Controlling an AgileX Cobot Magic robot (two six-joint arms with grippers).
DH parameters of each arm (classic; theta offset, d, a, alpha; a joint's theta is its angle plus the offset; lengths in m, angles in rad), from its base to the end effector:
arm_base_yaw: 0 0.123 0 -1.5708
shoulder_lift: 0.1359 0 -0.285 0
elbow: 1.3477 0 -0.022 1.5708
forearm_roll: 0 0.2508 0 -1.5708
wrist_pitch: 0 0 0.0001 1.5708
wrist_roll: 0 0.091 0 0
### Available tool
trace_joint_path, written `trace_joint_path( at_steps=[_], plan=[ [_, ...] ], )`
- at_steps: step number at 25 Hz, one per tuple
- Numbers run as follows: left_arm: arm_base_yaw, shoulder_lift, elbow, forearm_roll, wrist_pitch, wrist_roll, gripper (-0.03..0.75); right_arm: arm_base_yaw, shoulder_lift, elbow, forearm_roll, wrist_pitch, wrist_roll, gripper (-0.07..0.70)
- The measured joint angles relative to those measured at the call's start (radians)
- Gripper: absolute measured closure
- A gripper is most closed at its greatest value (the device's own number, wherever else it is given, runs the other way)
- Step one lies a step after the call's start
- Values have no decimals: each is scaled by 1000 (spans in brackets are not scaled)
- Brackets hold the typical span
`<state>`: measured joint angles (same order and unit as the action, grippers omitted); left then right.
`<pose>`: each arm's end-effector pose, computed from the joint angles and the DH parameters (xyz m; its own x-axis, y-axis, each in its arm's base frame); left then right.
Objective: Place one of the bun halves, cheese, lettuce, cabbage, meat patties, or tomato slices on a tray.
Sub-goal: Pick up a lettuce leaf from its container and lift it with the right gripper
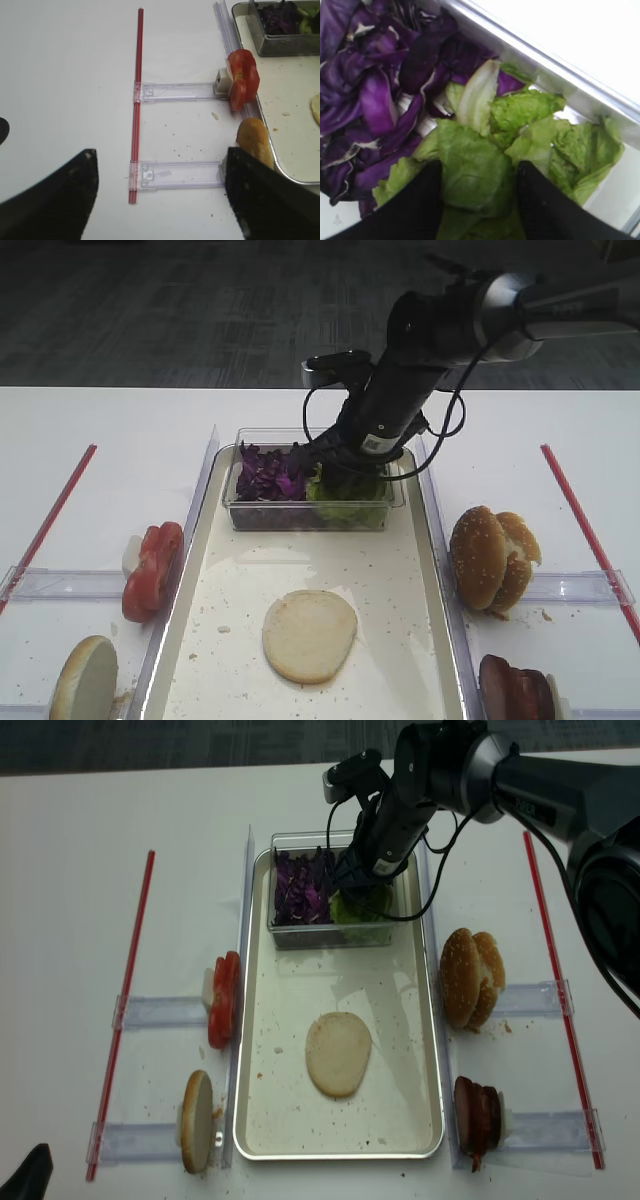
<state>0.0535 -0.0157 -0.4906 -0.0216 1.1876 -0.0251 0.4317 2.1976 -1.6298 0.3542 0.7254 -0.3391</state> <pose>-0.0119 -0.0025 0.2647 -0.5574 -0.0631 -0.8279 -0.0554 0.9977 -0.0387 0.4123 0.2130 0.1509 -0.8021 -0.4436 -0.3999 -0.5446 0.8180 0.1851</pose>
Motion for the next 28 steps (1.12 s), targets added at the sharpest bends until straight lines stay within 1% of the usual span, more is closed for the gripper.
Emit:
trace_joint_path(
  at_steps=[5, 11, 18, 23, 28],
  plan=[
    [0, 0, 0, 0, 0, 0, 225, 0, 4, 0, -3, 0, 0, 287],
    [0, 0, 0, 0, 0, 0, 225, 0, 4, 0, -4, 0, 0, 406],
    [0, 0, 0, 0, 0, 0, 225, 0, 4, 0, -30, 9, 2, 508],
    [0, 0, 0, 0, 0, 0, 225, 0, 4, 0, -35, 13, 4, 529],
    [0, 0, 0, 0, 0, 0, 225, 0, 4, 0, -37, 15, 4, 533]
  ],
)
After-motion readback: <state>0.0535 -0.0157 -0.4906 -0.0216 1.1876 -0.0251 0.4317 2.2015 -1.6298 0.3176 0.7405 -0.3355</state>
